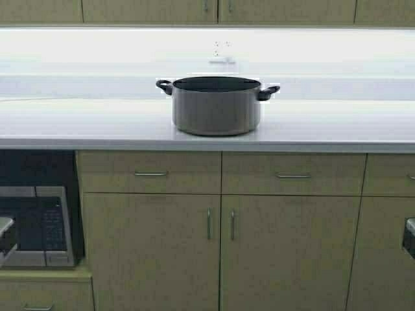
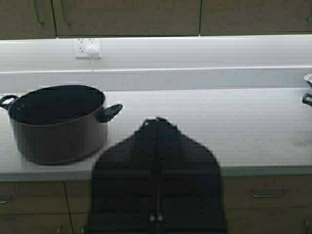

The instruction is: Open the cabinet, put the pot inside, then close it

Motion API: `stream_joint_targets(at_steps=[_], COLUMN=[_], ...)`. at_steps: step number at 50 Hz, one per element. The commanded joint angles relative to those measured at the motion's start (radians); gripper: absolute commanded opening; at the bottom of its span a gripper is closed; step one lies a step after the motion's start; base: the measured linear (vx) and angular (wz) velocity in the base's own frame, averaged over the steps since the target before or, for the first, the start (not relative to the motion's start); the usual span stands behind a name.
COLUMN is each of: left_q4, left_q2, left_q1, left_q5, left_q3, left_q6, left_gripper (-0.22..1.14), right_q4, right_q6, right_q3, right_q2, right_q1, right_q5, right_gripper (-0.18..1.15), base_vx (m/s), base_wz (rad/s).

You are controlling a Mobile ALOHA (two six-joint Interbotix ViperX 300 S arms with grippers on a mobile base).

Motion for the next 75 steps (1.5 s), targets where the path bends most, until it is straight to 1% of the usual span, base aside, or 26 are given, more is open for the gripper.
stream_joint_targets(at_steps=[1,3,6,14,31,49,61,75], left_q4=[0.003,0.003,0.003,0.003,0.003,0.003,0.000,0.003], left_q2=[0.026,0.025,0.026,0.026,0.054,0.026,0.071,0.074], left_q1=[-0.008,-0.008,-0.008,-0.008,-0.008,-0.008,-0.008,-0.008], left_q5=[-0.005,-0.008,-0.009,-0.012,-0.023,-0.018,-0.040,-0.041], left_q3=[-0.005,-0.005,-0.005,-0.005,-0.003,0.018,0.006,0.009], left_q6=[-0.006,-0.008,-0.011,-0.014,-0.021,-0.038,-0.040,-0.037], left_gripper=[-0.02,0.03,0.06,0.03,0.03,0.03,0.03,0.03], right_q4=[0.000,0.000,0.000,0.002,0.000,0.000,0.000,0.000], right_q6=[0.009,0.009,0.009,0.009,0.009,0.009,0.008,0.015], right_q3=[-0.003,-0.003,-0.006,-0.009,-0.005,0.005,0.008,0.011], right_q2=[0.008,0.009,0.008,0.008,0.006,0.015,0.008,0.005], right_q1=[0.006,0.006,0.006,0.006,0.006,0.006,0.006,0.006], right_q5=[0.003,0.009,0.015,0.017,0.018,0.018,0.018,0.020], right_gripper=[0.03,0.08,0.08,0.06,0.06,0.06,0.06,0.06], base_vx=[0.09,0.11,0.13,0.16,0.24,0.33,0.34,0.34], base_wz=[0.00,0.01,0.02,0.04,0.06,-0.03,0.01,0.07])
